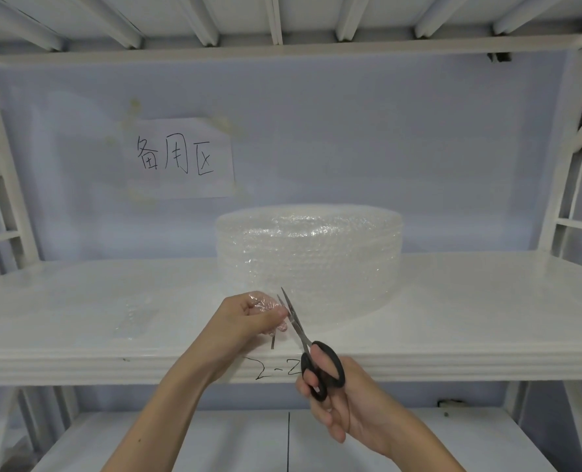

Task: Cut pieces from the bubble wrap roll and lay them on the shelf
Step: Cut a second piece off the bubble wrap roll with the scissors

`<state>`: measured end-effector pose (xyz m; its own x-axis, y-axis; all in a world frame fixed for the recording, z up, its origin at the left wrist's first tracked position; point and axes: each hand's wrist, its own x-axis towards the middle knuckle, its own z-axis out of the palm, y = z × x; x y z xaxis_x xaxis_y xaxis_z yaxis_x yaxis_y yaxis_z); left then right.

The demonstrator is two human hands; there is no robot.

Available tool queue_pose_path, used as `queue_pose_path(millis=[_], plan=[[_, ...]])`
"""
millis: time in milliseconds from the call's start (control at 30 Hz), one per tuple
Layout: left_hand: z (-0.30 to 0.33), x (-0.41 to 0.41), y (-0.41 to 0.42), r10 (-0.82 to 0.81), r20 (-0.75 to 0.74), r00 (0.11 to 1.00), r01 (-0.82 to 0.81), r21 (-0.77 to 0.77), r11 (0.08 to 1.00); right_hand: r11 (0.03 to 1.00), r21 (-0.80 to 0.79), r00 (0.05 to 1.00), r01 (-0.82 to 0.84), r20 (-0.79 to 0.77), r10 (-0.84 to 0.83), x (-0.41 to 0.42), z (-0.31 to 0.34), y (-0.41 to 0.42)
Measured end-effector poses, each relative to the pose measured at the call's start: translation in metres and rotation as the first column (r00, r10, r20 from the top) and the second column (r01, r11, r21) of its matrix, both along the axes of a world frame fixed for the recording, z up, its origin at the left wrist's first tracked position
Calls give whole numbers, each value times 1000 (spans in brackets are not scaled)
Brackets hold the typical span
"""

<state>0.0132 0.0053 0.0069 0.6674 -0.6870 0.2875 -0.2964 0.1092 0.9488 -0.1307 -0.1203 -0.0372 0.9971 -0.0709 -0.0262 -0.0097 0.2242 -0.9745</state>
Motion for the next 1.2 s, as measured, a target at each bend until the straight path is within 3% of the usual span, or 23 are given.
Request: queue_pose_path(millis=[433,900,1200], plan=[[-4,2,3,-13,-2,1000,13,-47,999,998,-19,995,-58,-78,56,-6,3,2],[0,-1,6,-38,-12,999,37,-43,998,998,-57,1000,20,-23,-21,1,14,9],[1,-3,7,-72,3,997,72,30,997,997,-77,998,19,-59,-24,-2,20,7]])
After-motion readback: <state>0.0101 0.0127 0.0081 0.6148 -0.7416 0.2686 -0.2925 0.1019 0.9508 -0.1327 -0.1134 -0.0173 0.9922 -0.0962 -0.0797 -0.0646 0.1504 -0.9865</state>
